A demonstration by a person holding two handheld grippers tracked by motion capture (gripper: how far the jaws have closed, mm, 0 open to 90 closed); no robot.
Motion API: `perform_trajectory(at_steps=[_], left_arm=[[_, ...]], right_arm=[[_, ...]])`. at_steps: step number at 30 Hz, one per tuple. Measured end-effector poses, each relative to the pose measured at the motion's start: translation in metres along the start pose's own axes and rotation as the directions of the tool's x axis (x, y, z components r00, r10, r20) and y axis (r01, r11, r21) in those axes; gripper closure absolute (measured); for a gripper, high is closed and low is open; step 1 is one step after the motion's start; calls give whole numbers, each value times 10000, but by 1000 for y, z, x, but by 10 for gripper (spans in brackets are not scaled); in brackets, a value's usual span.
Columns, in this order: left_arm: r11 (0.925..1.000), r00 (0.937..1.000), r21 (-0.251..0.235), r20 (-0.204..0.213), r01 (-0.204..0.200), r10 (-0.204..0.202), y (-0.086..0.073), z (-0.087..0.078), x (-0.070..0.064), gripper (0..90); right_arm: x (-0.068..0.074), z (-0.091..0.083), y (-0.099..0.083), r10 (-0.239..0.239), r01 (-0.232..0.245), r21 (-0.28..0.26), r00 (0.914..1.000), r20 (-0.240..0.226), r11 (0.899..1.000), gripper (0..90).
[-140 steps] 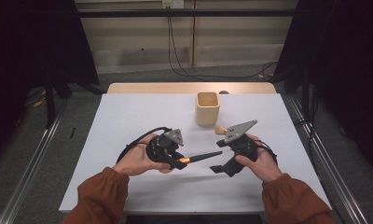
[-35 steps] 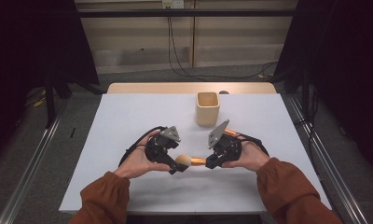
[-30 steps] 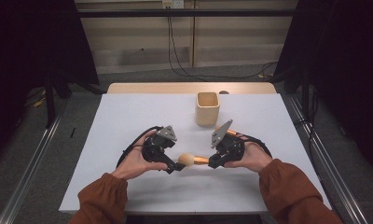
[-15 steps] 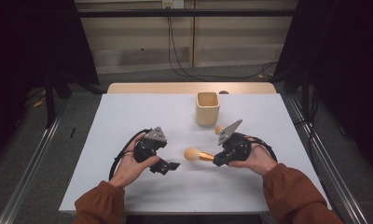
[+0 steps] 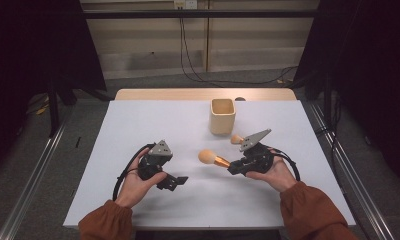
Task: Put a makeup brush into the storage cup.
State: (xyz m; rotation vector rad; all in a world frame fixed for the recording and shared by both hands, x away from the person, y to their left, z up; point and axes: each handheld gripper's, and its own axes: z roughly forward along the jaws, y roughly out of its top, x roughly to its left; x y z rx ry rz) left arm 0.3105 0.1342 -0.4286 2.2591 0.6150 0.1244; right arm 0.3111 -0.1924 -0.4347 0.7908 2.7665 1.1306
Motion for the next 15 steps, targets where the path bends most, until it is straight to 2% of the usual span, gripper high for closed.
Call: perform_trajectory(at_steps=[1, 2, 5, 6, 7, 8, 15], left_arm=[[10000, 10000, -33, -19, 10, -10, -1, 1, 0, 45], [10000, 10000, -20, -37, -9, 9, -1, 1, 0, 45], [10000, 10000, -83, -33, 11, -11, -2, 1, -1, 45], [9999, 10000, -149, -79, 45, -46, -3, 1, -1, 45], [9999, 10000, -149, -79, 45, -46, -3, 1, -1, 45], [9999, 10000, -159, -70, 56, -58, -3, 1, -1, 45], [9998, 9998, -183, -219, -9, 5, -5, 3, -1, 45]], right_arm=[[0, 0, 0, 0, 0, 0, 10000, 0, 10000, 752], [0, 0, -2, 107, -106, -325, 9999, 9, 9994, 752], [0, 1, -3, 152, -153, -620, 9999, -24, 9980, 752], [1, 0, -5, 208, -200, -1000, 9998, 77, 9948, 752], [1, 0, -5, 208, -200, -1000, 9998, 77, 9948, 752], [1, 0, -6, 294, -288, -1296, 9996, 30, 9911, 752], [1, 1, -8, 419, -400, -1744, 9991, 69, 9839, 752]])
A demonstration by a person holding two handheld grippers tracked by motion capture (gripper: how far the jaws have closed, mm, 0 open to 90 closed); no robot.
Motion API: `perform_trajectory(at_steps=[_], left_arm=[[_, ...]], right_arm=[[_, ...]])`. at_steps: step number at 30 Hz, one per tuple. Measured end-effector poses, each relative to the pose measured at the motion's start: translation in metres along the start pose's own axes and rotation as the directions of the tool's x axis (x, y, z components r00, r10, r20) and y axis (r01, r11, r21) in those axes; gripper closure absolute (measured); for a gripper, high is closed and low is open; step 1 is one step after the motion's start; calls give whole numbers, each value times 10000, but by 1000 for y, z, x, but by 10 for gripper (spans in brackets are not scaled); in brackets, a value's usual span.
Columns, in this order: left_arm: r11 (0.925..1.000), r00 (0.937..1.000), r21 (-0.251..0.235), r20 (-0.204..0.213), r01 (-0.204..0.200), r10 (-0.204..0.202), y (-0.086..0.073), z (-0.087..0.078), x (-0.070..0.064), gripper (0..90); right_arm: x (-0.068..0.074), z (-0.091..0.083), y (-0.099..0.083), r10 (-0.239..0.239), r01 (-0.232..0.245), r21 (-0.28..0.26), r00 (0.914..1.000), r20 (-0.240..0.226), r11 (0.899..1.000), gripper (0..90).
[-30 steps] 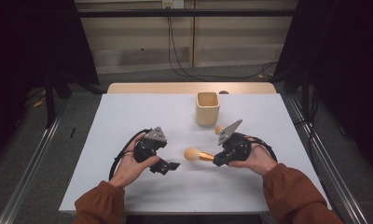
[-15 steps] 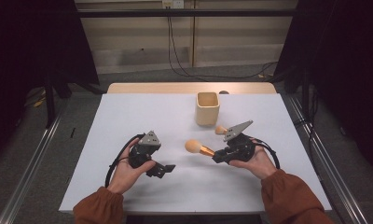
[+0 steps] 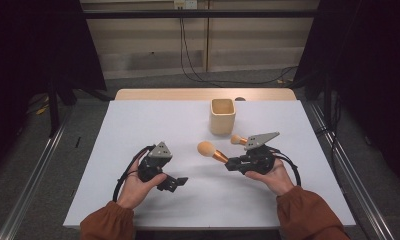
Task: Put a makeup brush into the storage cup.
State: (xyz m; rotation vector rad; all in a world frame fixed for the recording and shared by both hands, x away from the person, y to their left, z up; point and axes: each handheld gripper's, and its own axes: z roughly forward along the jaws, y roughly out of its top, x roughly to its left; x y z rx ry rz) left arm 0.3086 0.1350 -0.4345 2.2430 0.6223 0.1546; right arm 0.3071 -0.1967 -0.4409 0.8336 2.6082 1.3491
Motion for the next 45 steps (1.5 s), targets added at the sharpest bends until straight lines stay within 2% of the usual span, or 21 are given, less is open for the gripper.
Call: perform_trajectory(at_steps=[2, 8, 9, 11, 16, 20, 23, 24, 25, 26, 30, 31, 34, 35, 36, 38, 39, 41, 45], left_arm=[[10000, 10000, -8, 28, 42, -42, -1, 0, 1, 45], [9999, 9999, -76, -15, 104, -104, -2, 0, 4, 45], [9999, 9999, -108, -65, 121, -121, -2, 0, 4, 45], [10000, 9997, -14, -205, 90, -90, -3, 0, 4, 45], [9999, 9998, 5, -145, 164, -164, -6, 2, 5, 45], [9998, 9997, -71, -203, 159, -160, -6, 1, 3, 45], [9997, 9994, -130, -257, 209, -212, -6, 1, 4, 45], [9996, 9995, -150, -226, 227, -230, -6, 0, 4, 45], [9996, 9995, -160, -194, 239, -242, -6, 0, 4, 45], [9996, 9996, -167, -170, 242, -245, -6, 0, 4, 45], [9996, 9995, -175, -247, 200, -204, -6, 1, 3, 45], [9996, 9995, -201, -236, 209, -214, -6, 1, 3, 45], [9995, 9995, -251, -251, 196, -202, -6, 0, 3, 45], [9993, 9996, -326, -183, 193, -199, -6, -1, 3, 45], [9992, 9997, -368, -186, 178, -185, -6, -2, 3, 45], [9975, 9995, -659, -185, 246, -259, -7, -3, 3, 45], [9975, 9995, -659, -185, 246, -259, -7, -3, 3, 45], [9959, 9995, -869, -191, 249, -267, -7, -4, 3, 45], [9910, 9998, -1324, -93, 179, -193, -6, -7, 1, 45]], right_arm=[[0, 1, -1, 95, -96, -114, 9999, -64, 9999, 752], [1, 3, -3, -12, 16, -625, 10000, 76, 9980, 751], [1, 3, -4, 77, -69, -857, 9999, 89, 9963, 751], [1, 3, -4, 154, -146, -895, 9999, 74, 9959, 752], [2, 1, -3, 200, -195, -1507, 9998, 17, 9884, 751], [2, 1, -4, 346, -346, -1732, 9994, -30, 9843, 752], [2, 1, -5, 340, -362, -2098, 9993, -143, 9771, 751], [3, 1, -5, 108, -130, -2406, 9999, -107, 9705, 751], [3, 1, -5, 108, -130, -2406, 9999, -107, 9705, 751], [4, 1, -5, -8, -36, -2686, 9999, -163, 9632, 751], [5, 1, -6, -90, 39, -2953, 9998, -158, 9554, 751], [5, 0, -6, -78, 14, -3148, 9998, -193, 9492, 751], [5, 0, -6, -72, -40, -3416, 9995, -316, 9398, 751], [5, 0, -6, -72, -40, -3416, 9995, -316, 9398, 751], [5, 0, -6, -107, -35, -3624, 9993, -371, 9320, 750], [5, 1, -6, -88, -73, -3793, 9991, -406, 9252, 751], [5, 1, -6, -88, -73, -3793, 9991, -406, 9252, 751], [5, 1, -6, -77, -112, -3995, 9989, -457, 9167, 751], [5, 0, -5, -69, -157, -4060, 9985, -543, 9137, 751]])
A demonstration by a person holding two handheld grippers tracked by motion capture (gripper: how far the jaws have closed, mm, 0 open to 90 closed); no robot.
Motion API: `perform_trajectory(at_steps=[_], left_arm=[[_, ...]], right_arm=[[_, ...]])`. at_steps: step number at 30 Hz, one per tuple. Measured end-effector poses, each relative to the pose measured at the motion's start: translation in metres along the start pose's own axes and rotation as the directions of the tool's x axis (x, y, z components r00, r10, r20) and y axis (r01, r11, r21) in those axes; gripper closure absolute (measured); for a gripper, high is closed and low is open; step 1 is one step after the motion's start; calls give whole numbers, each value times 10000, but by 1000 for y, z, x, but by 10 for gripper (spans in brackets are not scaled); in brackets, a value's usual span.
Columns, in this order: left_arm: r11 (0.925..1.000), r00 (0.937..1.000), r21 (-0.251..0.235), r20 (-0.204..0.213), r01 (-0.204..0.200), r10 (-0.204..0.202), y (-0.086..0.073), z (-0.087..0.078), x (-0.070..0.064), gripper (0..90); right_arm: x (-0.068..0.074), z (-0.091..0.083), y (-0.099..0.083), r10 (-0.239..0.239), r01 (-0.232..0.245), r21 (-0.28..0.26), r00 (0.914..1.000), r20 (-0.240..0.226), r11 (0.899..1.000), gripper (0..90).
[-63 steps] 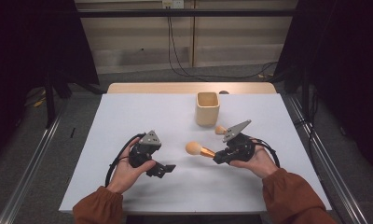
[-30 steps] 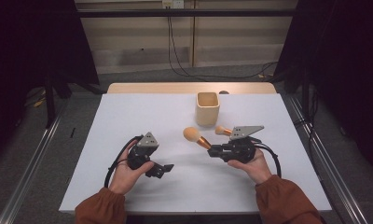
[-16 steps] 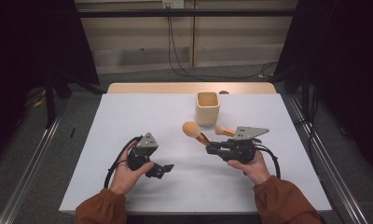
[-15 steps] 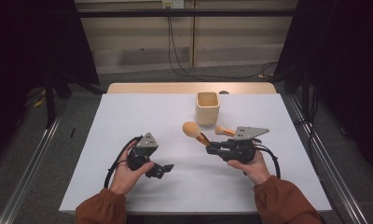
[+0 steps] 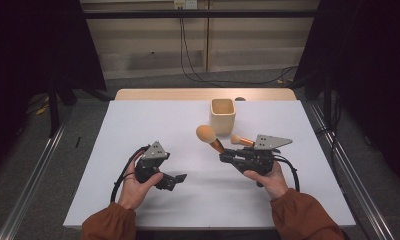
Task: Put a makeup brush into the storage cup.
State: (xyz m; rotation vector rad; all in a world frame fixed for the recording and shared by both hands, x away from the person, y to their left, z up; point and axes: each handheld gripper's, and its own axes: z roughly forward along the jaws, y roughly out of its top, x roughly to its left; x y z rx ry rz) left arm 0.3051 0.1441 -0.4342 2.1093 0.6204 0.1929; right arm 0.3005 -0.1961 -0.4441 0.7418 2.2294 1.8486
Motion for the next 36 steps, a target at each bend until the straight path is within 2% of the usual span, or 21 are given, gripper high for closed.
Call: perform_trajectory(at_steps=[3, 4, 5, 7, 11, 14, 15, 19, 20, 23, 24, 25, 26, 27, 28, 33, 34, 36], left_arm=[[9992, 9997, -383, 187, 130, -123, 2, -1, -1, 45], [9970, 9993, -713, 257, 300, -282, 4, 0, -1, 45], [9970, 9993, -713, 257, 300, -282, 4, 0, -1, 44], [9916, 9985, -1198, 326, 477, -441, 8, 0, -3, 44], [9882, 9986, -1490, 456, 342, -277, 13, 1, -6, 44], [9789, 9979, -2010, 595, 375, -260, 15, 2, -7, 51], [9789, 9979, -2010, 595, 375, -260, 15, 2, -7, 53], [9714, 9923, -2270, 1156, 702, -447, 18, 5, -6, 58], [9691, 9926, -2361, 1124, 716, -459, 19, 6, -6, 58], [9581, 9919, -2747, 1168, 804, -497, 20, 9, -6, 68], [9518, 9934, -2996, 1097, 649, -332, 20, 11, -6, 79], [9515, 9957, -3044, 905, 444, -175, 21, 13, -7, 79], [9523, 9947, -3014, 1018, 472, -171, 22, 14, -7, 79], [9520, 9921, -2988, 1214, 659, -306, 23, 15, -7, 80], [9484, 9880, -3038, 1472, 907, -473, 24, 17, -8, 80], [9520, 9892, -2972, 1431, 735, -317, 30, 21, -11, 79], [9552, 9902, -2888, 1376, 648, -256, 31, 22, -11, 78], [9564, 9888, -2855, 1480, 621, -200, 34, 24, -10, 78]], right_arm=[[0, 0, 1, 4, -6, -152, 9999, -152, 9999, 751], [0, 0, 1, -22, 18, -217, 9999, -171, 9998, 751], [0, 0, 1, -22, 18, -217, 9999, -171, 9998, 751], [0, 1, 2, -7, 0, -337, 9998, -199, 9994, 751], [0, 1, 2, -27, 11, -474, 9994, -342, 9989, 751], [1, 1, 2, -30, 11, -498, 9993, -384, 9988, 751], [1, 1, 2, -30, 11, -498, 9993, -384, 9988, 751], [1, 1, 3, -16, -9, -536, 9989, -469, 9986, 751], [1, 1, 3, -16, -9, -536, 9989, -469, 9986, 751], [1, 2, 2, -6, -21, -479, 9985, -552, 9989, 751], [1, 3, 2, -34, 8, -449, 9983, -579, 9990, 751], [1, 3, 2, -34, 8, -449, 9983, -579, 9990, 751], [1, 3, 2, -56, 31, -439, 9984, -571, 9990, 751], [1, 3, 2, -21, -6, -445, 9982, -598, 9990, 751], [1, 3, 2, -41, 16, -419, 9982, -604, 9991, 751], [1, 3, 3, -47, 22, -379, 9978, -661, 9993, 751], [1, 3, 2, -64, 41, -361, 9978, -662, 9993, 751], [2, 4, 2, -101, 81, -301, 9977, -668, 9995, 751]])
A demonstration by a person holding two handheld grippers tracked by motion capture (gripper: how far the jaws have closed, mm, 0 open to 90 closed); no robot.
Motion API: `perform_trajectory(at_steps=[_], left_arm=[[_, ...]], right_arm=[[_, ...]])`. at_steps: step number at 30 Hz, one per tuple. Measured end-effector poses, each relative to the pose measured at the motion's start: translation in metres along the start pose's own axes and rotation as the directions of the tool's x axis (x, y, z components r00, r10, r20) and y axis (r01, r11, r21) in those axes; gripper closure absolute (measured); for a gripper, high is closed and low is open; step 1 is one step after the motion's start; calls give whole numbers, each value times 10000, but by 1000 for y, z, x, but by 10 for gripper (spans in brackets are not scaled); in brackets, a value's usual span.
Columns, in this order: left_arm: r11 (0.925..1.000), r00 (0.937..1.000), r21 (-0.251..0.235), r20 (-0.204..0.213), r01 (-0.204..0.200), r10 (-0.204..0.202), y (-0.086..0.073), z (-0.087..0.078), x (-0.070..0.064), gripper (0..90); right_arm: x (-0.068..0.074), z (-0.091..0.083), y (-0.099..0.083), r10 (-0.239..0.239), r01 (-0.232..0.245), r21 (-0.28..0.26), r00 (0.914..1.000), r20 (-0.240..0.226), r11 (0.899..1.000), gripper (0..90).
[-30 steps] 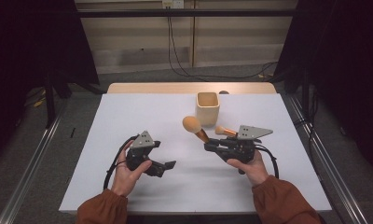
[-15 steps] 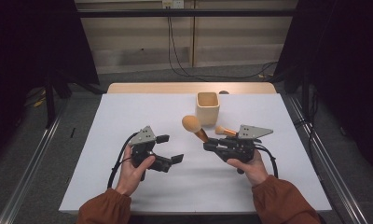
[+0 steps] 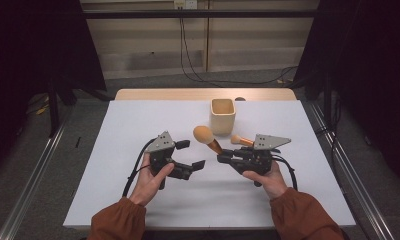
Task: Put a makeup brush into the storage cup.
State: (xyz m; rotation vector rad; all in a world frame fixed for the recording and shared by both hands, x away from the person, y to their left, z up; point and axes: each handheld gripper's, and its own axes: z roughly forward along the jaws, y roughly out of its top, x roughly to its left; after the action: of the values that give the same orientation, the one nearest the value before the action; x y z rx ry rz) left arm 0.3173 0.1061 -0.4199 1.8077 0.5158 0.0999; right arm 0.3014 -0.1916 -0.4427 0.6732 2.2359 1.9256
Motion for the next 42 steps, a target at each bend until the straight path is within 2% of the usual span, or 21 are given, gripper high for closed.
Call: perform_trajectory(at_steps=[5, 11, 16, 18, 19, 21, 23, 27, 28, 31, 32, 38, 42], left_arm=[[9998, 9999, -176, 54, 101, -101, 5, 4, 0, 64], [9987, 9974, -512, 727, 40, -3, 5, 11, -2, 63], [9990, 9975, -438, 708, 84, -53, 7, 18, -3, 77], [9989, 9969, -472, 792, 44, -7, 9, 20, -4, 103], [9983, 9965, -577, 837, 81, -32, 10, 22, -6, 159], [9969, 9974, -750, 697, 234, -182, 12, 24, -6, 169], [9952, 9967, -928, 780, 306, -234, 12, 27, -7, 213], [9963, 9968, -827, 778, 226, -162, 12, 32, -7, 255], [9956, 9964, -890, 822, 300, -227, 11, 32, -6, 340], [9946, 9963, -980, 811, 346, -266, 11, 33, -5, 375], [9945, 9962, -998, 840, 313, -229, 11, 33, -4, 434], [9930, 9944, -1078, 989, 480, -373, 11, 33, -3, 491], [9903, 9901, -1132, 1240, 803, -661, 9, 33, -3, 561]], right_arm=[[1, 2, -1, -55, 56, 91, 10000, -83, 9999, 751], [2, 4, -1, -55, 56, 71, 9998, -164, 10000, 751], [3, 5, -1, -43, 44, 41, 9997, -258, 10000, 751], [3, 5, -1, -77, 79, 69, 9995, -297, 9999, 751], [3, 6, -2, -35, 37, 69, 9995, -326, 10000, 751], [3, 6, -3, 20, -17, 74, 9995, -328, 10000, 751], [3, 6, -3, 78, -78, 18, 9994, -351, 10000, 751], [3, 6, -2, 59, -61, -48, 9994, -352, 10000, 751], [3, 6, -3, 57, -59, -64, 9995, -325, 10000, 751], [2, 6, -3, 80, -82, -69, 9996, -287, 9999, 751], [2, 6, -3, 93, -95, -89, 9996, -252, 9999, 751], [1, 5, -4, 162, -165, -167, 9997, -190, 9997, 751], [1, 5, -4, 188, -190, -280, 9998, -95, 9994, 751]])
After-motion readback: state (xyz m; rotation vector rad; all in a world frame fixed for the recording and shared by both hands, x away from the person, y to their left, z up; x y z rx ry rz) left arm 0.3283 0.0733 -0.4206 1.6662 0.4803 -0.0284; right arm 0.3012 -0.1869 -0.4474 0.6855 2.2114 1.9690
